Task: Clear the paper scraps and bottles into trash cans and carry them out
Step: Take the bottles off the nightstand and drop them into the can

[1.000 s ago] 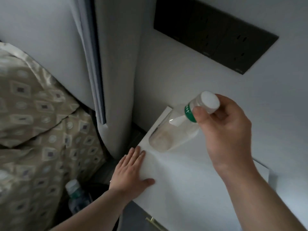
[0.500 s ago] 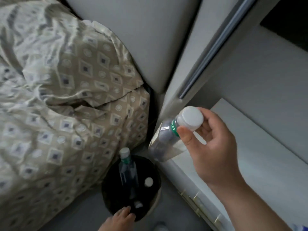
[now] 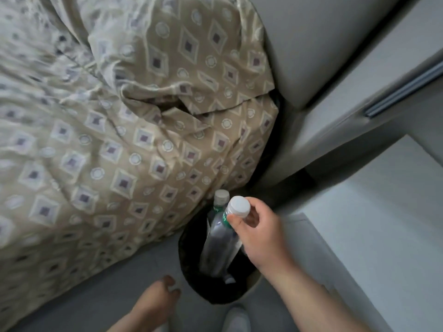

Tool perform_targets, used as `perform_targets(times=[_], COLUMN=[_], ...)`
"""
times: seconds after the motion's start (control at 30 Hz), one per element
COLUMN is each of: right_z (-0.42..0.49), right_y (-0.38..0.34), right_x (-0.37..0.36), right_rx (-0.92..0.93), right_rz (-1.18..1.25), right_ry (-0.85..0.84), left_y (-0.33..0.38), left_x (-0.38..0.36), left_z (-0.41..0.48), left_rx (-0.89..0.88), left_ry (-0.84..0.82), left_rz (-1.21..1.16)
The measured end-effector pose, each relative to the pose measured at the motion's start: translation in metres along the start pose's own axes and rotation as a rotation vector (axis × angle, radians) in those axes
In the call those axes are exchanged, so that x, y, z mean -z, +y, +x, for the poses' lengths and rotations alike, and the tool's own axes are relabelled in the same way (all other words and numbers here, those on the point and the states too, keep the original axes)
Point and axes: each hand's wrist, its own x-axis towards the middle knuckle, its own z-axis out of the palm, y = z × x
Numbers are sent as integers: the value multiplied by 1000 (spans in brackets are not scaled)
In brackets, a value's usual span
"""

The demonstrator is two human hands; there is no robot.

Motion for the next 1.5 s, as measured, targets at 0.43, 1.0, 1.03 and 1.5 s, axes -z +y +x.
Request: perform_targets(times=[0.43,1.0,1.03,1.5], right_z=[55,48,45,19], right_y=[51,53,53,138], right_x=[-59,-81,-77,14], right_rx=[-172,279,294,-229], right_rz=[-198,-939,-919,-554], right_ry=[-268,-784,-735,-48], left_y=[33,43,42,45], left_x=[16,8,7,-13], left_z=[25,22,23,24], left_rx=[61,180,191,309], left_ry=[103,84,74,2], left_rz=[-483,-762,-793,-1205])
